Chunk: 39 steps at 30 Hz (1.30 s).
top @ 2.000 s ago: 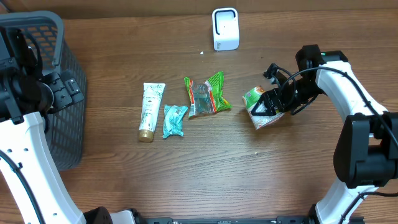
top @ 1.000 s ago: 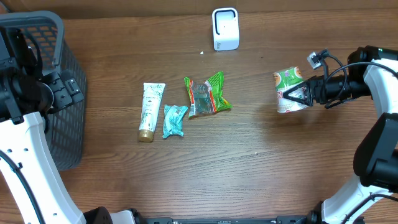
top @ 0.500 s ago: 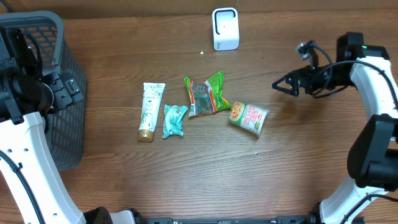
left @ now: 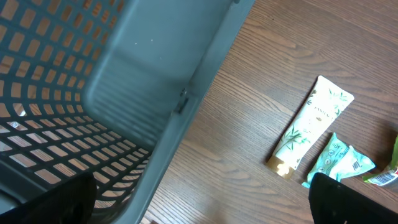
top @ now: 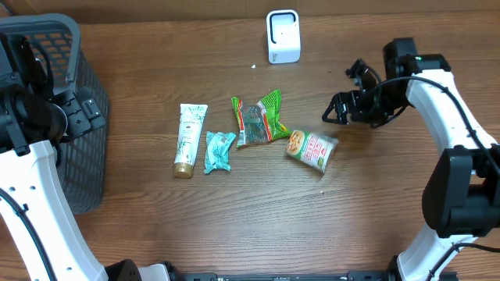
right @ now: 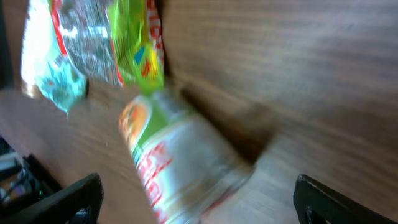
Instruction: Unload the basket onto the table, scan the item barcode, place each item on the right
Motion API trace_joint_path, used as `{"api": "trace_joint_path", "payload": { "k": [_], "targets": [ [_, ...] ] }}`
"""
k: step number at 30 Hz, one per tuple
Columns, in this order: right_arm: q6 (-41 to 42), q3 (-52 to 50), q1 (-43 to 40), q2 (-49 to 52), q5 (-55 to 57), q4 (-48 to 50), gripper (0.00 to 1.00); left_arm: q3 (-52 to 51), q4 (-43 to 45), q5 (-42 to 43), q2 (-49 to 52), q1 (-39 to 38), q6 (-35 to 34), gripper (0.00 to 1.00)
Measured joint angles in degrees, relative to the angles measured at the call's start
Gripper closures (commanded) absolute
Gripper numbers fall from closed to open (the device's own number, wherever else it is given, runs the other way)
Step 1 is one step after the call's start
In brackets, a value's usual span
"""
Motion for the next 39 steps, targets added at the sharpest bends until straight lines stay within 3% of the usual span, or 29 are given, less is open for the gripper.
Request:
{"api": "trace_joint_path", "payload": {
  "k": [7,20,33,39],
  "targets": [
    [-2.91,0.0,5.9,0.0,5.6,-2.6,0.07,-0.02,0.0,0.0,0.0,0.0,0.0,0.0],
    [-0.44,0.0,24.41,0.0,30.32,0.76,0.06,0.0,0.0,0.0,0.0,0.0,0.02,0.0],
    [6.27,0.0,25.05,0.0,31.93,-6.1,0.07,0.0,0.02,0.0,0.0,0.0,0.0,0.0],
    [5.88,0.0,25.05,0.0,32.48,-3.54,0.07,0.0,0.0,0.0,0.0,0.0,0.02,0.0]
  ]
}}
